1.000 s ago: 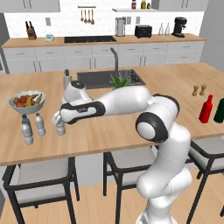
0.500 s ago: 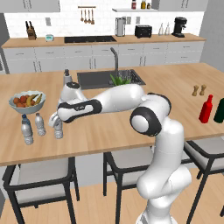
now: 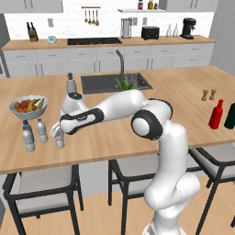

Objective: Move the plastic bottles in the middle to the plastics group, and the glass bottles in the middle to the glass group.

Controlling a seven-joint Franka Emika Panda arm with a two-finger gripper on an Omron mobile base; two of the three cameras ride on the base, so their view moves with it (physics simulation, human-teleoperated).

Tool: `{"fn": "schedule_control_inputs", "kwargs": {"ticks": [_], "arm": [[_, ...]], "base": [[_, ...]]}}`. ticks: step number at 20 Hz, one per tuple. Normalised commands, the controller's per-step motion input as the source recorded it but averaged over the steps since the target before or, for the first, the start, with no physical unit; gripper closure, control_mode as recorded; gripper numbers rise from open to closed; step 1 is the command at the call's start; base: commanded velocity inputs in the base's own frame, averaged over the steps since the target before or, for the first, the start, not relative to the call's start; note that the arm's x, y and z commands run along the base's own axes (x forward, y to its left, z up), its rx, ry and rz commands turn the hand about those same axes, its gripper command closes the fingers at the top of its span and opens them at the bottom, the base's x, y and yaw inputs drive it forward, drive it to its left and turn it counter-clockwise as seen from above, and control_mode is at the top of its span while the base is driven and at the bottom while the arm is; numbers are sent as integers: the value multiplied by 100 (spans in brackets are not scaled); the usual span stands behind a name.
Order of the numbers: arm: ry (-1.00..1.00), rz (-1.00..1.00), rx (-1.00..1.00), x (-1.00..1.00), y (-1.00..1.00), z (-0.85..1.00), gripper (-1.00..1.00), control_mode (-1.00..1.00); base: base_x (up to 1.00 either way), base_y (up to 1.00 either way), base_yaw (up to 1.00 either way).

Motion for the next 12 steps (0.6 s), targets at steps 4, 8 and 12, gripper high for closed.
{"fn": "schedule_control_inputs", "kwargs": {"ticks": [4,8,12], "arm": [[-5,0,0,30,54,0,100,-100],[0,0,0,10,48,-1,100,-100],[1,0,0,0,8,-9,100,-100]], "base": [[0,0,0],[0,0,0],[0,0,0]]}}
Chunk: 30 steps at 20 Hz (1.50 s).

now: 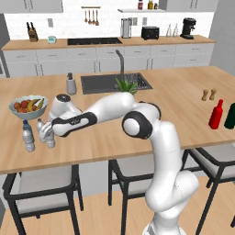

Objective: Move the plastic bottles in the middle to the plastics group, and the glass bottles in the middle to the glass group.

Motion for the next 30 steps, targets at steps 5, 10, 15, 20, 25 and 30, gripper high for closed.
{"fn": "schedule_control_inputs", "kwargs": {"ticks": [5,10,15,20,25,30], "arm": [[4,0,0,0,1,-39,100,-100],[2,0,0,0,0,-24,100,-100],[0,0,0,0,0,0,-100,-100],[0,0,0,0,0,0,-100,-100],[0,0,0,0,0,5,-100,-100],[0,-2,2,0,-2,30,-100,-100]], "base": [[0,0,0],[0,0,0],[0,0,0],[0,0,0],[0,0,0],[0,0,0]]}}
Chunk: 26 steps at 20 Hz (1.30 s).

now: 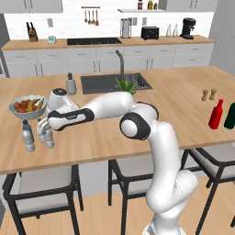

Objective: Move the plastic bottles in the middle to the plastics group, and the glass bottles in the middle to the glass group.

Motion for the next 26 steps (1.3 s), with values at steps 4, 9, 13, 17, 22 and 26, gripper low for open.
{"fn": "schedule_control_inputs", "kwargs": {"ticks": [4,9,13,17,22,26], "arm": [[0,-4,9,-18,-27,32,-100,-100],[0,-7,9,-58,-55,7,-100,-100],[0,-10,2,-59,-61,6,-100,-100],[0,-8,0,-59,-49,24,-100,-100],[1,-8,0,-31,-58,81,-100,-100],[4,-11,0,-17,-69,92,-100,-100]], "base": [[0,0,0],[0,0,0],[0,0,0],[0,0,0],[0,0,0],[0,0,0]]}}
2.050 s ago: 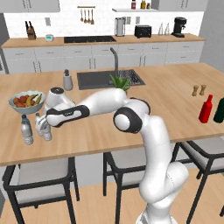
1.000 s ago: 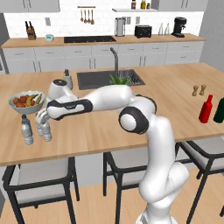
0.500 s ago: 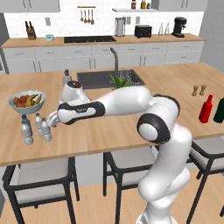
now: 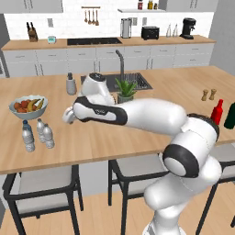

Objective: Move the plastic bottles in the middle to the plastics group, and the glass bottles in the middle to the glass group.

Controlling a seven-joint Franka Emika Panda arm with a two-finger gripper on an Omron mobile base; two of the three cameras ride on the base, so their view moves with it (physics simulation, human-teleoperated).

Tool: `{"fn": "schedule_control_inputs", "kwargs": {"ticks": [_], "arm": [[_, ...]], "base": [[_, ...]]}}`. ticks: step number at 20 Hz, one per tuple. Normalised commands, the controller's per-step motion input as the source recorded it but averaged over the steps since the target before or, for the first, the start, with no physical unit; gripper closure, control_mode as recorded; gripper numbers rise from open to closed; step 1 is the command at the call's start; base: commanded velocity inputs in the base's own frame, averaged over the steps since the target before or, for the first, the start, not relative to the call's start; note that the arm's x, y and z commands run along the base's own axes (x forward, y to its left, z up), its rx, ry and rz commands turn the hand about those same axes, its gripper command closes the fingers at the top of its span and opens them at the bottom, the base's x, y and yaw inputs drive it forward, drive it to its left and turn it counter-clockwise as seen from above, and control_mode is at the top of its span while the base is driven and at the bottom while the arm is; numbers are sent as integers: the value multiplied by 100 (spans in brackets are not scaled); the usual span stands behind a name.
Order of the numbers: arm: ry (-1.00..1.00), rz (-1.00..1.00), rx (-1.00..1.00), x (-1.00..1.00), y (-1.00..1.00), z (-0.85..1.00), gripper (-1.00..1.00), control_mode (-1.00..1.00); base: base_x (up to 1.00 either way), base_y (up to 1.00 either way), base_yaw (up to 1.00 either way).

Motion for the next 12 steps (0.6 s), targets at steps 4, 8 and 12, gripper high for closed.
{"fn": "schedule_control_inputs", "kwargs": {"ticks": [4,8,12], "arm": [[4,-17,-1,-15,-81,46,-100,-100],[11,-20,0,-7,-92,-21,-100,-100],[17,-12,0,-1,-44,-27,-100,-100]], "base": [[0,0,0],[0,0,0],[0,0,0]]}}
